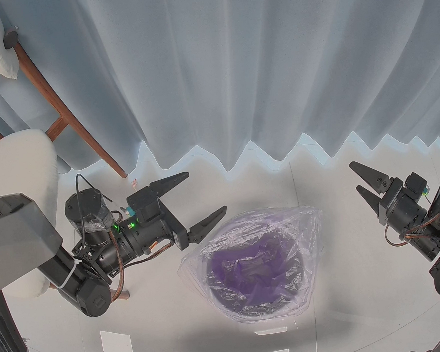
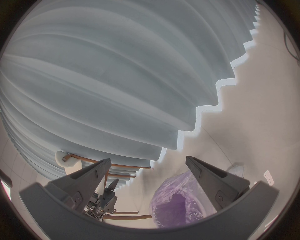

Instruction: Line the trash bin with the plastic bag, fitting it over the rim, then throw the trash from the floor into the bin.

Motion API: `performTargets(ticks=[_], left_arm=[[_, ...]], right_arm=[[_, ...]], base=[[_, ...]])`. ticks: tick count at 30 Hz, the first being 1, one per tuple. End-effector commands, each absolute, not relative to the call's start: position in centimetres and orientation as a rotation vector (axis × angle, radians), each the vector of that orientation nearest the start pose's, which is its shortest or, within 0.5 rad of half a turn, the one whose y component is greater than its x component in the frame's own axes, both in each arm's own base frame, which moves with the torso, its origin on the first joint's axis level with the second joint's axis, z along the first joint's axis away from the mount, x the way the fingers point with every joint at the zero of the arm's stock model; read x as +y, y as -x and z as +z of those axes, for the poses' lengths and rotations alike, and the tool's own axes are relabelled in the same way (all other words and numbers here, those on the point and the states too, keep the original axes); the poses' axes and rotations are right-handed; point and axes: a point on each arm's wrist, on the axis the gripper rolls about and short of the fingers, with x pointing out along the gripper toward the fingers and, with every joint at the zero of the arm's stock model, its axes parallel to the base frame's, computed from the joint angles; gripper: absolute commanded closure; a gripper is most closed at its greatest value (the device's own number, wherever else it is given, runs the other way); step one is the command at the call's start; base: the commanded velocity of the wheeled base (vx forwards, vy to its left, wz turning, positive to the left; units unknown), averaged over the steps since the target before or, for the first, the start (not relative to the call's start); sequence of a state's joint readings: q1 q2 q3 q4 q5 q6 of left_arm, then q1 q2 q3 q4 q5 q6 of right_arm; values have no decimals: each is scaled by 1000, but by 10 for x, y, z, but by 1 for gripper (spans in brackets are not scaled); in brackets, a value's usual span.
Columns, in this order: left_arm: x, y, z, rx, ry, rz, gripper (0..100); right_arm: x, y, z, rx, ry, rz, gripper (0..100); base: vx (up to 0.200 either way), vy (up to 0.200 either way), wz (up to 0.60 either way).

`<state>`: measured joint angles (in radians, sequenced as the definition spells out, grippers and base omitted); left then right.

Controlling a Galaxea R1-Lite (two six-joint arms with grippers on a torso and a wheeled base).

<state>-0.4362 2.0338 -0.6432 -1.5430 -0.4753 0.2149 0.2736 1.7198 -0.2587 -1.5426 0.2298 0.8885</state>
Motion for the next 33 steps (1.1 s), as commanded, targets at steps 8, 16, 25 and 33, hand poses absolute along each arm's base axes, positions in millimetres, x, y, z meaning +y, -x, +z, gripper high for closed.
performTargets(ticks=[8, 16, 25, 33], left_arm=[[-157, -276, 108, -147, -169, -981, 0], [-150, -262, 80, -87, -323, -997, 0], [-160, -303, 47, -57, -352, -910, 0], [-168, -324, 28, -61, -379, -874, 0]], right_arm=[[72, -218, 154, 100, -869, 555, 0], [72, -216, 157, 89, -869, 564, 0], [72, -215, 158, 87, -869, 564, 0], [72, -215, 153, 114, -864, 573, 0]], base=[[0, 0, 0], [0, 0, 0], [0, 0, 0], [0, 0, 0]])
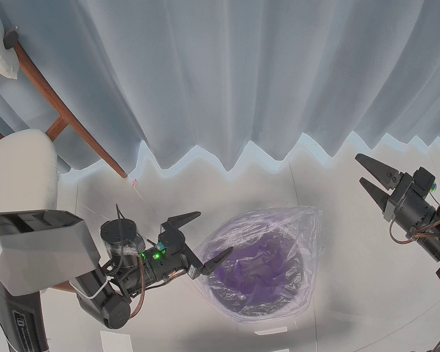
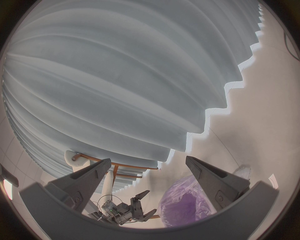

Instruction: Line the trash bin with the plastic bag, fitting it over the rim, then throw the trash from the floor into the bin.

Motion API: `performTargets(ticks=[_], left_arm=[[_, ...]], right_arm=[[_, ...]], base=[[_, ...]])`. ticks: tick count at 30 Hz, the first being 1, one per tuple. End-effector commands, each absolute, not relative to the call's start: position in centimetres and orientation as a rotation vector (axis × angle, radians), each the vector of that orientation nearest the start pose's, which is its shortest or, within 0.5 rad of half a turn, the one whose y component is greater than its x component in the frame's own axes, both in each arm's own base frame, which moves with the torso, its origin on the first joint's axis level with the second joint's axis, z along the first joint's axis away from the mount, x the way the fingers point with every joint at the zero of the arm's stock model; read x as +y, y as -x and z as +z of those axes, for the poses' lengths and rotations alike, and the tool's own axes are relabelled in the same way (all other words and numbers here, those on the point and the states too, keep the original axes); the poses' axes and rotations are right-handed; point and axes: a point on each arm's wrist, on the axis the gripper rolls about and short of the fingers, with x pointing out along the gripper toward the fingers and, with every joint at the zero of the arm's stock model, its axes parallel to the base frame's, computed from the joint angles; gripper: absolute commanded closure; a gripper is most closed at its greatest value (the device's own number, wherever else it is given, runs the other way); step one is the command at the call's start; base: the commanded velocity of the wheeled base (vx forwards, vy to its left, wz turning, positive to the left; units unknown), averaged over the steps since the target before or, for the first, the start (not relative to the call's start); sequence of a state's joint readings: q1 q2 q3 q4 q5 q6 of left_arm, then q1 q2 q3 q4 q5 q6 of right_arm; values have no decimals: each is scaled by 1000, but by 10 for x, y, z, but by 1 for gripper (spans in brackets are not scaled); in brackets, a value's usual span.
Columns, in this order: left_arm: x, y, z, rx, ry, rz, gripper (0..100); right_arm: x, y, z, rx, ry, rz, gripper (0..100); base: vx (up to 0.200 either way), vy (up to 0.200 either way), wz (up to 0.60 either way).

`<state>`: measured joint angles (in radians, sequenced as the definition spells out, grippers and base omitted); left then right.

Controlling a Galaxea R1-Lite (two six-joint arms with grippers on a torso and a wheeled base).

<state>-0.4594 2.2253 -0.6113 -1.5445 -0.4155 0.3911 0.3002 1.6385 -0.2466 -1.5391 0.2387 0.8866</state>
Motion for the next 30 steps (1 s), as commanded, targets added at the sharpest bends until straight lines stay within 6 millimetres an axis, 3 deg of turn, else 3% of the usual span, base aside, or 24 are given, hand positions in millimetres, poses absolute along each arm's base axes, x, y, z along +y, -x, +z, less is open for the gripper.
performTargets(ticks=[1, 20, 30], left_arm=[[-169, -327, 24, -59, -379, -874, 0], [-164, -340, 26, -117, -440, -843, 0], [-180, -336, 38, -205, -487, -905, 0]], right_arm=[[72, -215, 153, 115, -864, 572, 0], [75, -222, 136, 174, -836, 546, 0], [76, -225, 137, 169, -835, 548, 0]], base=[[0, 0, 0], [0, 0, 0], [0, 0, 0]])
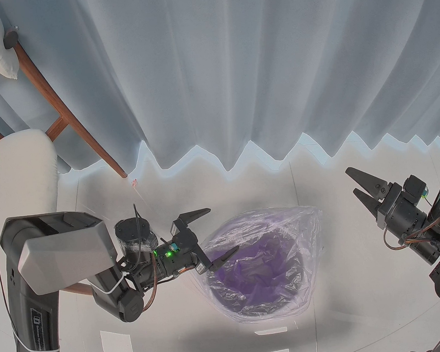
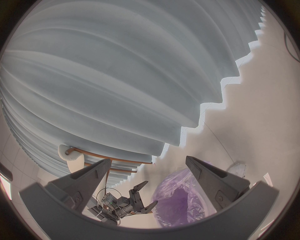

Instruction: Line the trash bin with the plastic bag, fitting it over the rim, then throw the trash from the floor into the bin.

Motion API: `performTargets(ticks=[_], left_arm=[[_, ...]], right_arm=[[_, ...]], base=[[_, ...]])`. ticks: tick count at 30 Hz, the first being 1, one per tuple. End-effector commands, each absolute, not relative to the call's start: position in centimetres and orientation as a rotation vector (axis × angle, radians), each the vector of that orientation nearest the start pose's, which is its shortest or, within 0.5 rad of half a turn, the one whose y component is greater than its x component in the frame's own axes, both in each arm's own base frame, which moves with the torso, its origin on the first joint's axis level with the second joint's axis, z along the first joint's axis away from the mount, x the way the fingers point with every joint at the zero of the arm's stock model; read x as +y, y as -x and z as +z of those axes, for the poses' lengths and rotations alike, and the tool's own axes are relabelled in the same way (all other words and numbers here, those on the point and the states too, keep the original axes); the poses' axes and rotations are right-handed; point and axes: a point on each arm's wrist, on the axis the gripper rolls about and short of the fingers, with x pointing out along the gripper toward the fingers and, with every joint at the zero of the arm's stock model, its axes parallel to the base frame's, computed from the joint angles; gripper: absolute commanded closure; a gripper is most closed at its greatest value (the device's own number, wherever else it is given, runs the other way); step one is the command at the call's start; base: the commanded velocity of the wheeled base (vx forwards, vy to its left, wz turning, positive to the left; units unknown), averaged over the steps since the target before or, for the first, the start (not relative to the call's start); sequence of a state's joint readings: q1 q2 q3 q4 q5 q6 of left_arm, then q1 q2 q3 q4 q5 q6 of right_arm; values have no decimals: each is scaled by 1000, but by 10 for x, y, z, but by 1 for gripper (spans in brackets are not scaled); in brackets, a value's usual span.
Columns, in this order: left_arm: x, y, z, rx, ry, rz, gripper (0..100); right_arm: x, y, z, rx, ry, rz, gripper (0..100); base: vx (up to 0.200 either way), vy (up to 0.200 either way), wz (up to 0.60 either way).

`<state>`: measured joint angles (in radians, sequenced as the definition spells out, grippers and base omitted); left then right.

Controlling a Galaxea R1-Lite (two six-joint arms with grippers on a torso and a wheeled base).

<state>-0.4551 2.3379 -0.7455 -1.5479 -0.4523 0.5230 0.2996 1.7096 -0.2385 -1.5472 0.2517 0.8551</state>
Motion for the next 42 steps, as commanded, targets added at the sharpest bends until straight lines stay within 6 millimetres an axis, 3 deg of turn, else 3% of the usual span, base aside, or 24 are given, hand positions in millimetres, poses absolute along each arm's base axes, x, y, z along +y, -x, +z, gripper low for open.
performTargets(ticks=[1, 21, 32, 33, 42], left_arm=[[-180, -336, 37, -203, -487, -905, 0], [-182, -338, 12, -140, -490, -916, 0], [-188, -365, 16, -221, -492, -851, 0], [-187, -365, 16, -219, -493, -849, 100], [-181, -368, 25, -236, -488, -824, 100]], right_arm=[[76, -225, 137, 169, -835, 548, 0], [76, -225, 137, 170, -836, 550, 0], [75, -225, 137, 172, -836, 547, 0], [75, -225, 137, 172, -836, 547, 0], [75, -224, 136, 174, -835, 546, 0]], base=[[0, 0, 0], [0, 0, 0], [0, 0, 0], [0, 0, 0], [0, 0, 0]])
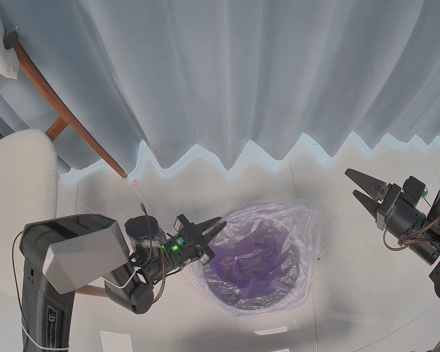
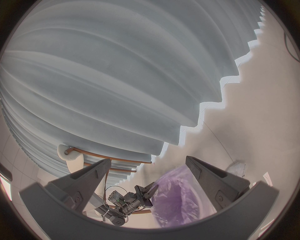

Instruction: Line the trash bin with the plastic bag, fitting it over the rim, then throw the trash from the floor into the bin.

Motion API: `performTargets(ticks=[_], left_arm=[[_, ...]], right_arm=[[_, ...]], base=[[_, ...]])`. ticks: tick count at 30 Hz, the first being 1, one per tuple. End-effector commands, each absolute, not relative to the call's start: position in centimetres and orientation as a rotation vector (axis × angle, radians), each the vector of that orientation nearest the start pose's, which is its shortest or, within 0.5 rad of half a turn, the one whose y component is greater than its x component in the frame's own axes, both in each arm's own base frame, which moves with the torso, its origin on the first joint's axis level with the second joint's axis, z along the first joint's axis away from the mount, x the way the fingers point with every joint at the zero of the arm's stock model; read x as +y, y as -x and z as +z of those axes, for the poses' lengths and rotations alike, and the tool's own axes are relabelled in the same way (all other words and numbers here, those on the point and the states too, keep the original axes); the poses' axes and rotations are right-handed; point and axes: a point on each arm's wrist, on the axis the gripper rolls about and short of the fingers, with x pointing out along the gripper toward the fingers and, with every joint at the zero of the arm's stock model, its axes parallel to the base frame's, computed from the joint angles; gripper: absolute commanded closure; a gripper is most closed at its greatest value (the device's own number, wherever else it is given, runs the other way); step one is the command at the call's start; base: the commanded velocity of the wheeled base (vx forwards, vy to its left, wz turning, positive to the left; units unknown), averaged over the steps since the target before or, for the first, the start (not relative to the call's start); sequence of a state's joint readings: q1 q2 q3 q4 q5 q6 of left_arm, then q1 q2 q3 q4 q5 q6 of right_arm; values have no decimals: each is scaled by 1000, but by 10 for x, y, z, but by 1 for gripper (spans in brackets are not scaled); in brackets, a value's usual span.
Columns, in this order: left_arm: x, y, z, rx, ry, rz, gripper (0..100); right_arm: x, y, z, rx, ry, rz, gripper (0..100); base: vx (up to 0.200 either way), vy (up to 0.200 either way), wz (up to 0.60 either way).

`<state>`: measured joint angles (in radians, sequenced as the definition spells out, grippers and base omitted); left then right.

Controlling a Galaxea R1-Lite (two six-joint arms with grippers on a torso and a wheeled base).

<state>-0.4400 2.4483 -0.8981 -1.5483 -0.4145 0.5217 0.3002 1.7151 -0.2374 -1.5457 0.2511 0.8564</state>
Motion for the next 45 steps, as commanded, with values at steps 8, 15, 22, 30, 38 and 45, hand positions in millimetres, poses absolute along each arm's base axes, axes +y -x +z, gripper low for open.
performTargets(ticks=[8, 15, 22, 30, 38, 45], left_arm=[[-176, -359, 61, -281, -434, -811, 100], [-173, -354, 60, -117, -123, -792, 100], [-178, -384, 76, -2, 343, -718, 100], [-184, -405, 86, 154, 640, -657, 100], [-192, -418, 65, 276, 797, -625, 100], [-192, -426, 31, 371, 879, -575, 100]], right_arm=[[75, -223, 136, 174, -830, 546, 0], [75, -223, 136, 172, -830, 546, 0], [75, -222, 137, 171, -829, 549, 0], [78, -221, 135, 186, -828, 556, 0], [81, -221, 131, 208, -827, 558, 0], [81, -222, 129, 218, -826, 555, 0]], base=[[0, 0, 0], [0, 0, 0], [0, 0, 0], [0, 0, 0], [0, 0, 0], [0, 0, 0]])
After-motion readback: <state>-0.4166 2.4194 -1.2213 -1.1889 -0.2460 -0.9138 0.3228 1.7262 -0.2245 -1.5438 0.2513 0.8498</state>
